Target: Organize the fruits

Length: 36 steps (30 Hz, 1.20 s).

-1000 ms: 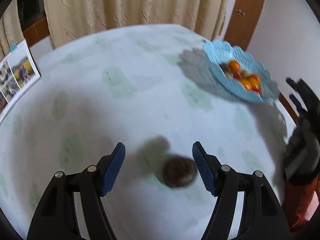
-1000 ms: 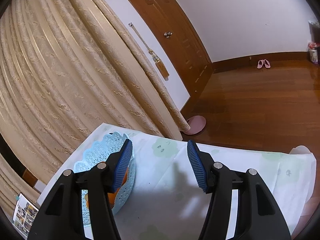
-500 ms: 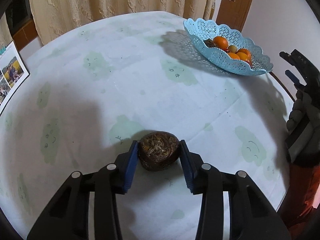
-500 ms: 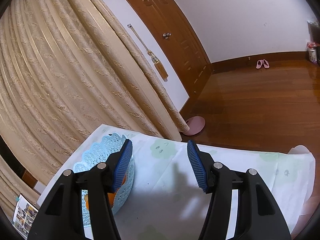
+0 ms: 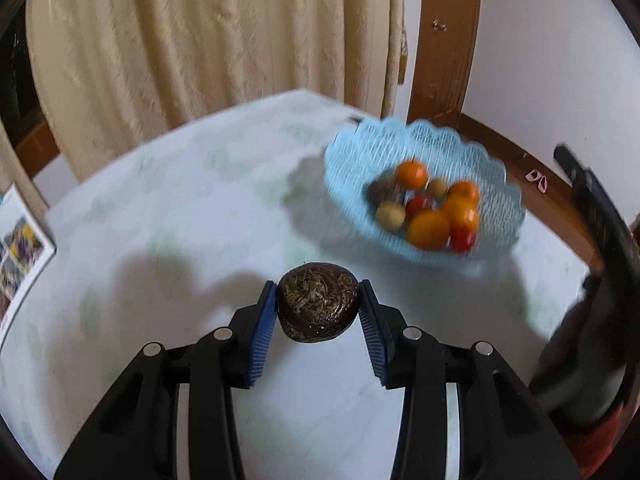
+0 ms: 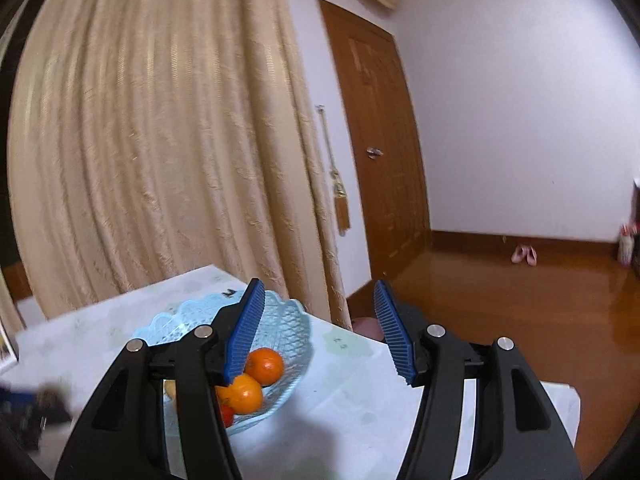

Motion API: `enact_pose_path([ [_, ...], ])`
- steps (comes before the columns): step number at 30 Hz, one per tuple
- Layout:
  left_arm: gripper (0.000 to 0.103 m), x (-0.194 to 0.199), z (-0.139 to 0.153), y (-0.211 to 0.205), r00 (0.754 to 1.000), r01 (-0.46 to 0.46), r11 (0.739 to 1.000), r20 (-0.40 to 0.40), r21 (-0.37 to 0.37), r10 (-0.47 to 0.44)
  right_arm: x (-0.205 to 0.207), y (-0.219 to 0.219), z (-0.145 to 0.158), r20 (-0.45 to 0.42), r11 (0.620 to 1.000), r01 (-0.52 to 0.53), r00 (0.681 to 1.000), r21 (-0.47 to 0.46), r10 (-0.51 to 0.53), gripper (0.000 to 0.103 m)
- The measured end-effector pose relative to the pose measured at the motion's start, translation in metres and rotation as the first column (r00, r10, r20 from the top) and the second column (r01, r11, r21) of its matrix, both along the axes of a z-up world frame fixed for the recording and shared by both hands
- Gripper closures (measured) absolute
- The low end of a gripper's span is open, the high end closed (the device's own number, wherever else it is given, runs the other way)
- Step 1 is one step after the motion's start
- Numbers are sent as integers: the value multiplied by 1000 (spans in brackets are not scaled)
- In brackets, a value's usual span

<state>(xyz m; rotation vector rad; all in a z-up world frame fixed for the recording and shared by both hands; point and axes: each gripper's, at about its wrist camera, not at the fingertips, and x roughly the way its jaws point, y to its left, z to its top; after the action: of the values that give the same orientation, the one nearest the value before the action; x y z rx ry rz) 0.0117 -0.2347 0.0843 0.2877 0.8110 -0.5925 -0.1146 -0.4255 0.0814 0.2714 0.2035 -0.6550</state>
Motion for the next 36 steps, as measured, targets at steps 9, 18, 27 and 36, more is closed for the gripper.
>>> enact_pose_path([
  [9,62,17,8,-64,998,49,999,34,-13,-48,2,-27,-11,1,984,-45,999,173,46,38],
  [18,36,24,9,-87,996,76,996,38,-42,-75,4,-30,-12,4,979,-48,999,198,48,37],
  [27,22,40,20,-44,997,-37,997,61,-71,41,0,-38,-17,13,968,-43,999,248,41,32],
  [36,18,37,27,-9,981,-141,987,126,-73,150,-3,-64,-32,31,916,-44,999,399,35,32],
])
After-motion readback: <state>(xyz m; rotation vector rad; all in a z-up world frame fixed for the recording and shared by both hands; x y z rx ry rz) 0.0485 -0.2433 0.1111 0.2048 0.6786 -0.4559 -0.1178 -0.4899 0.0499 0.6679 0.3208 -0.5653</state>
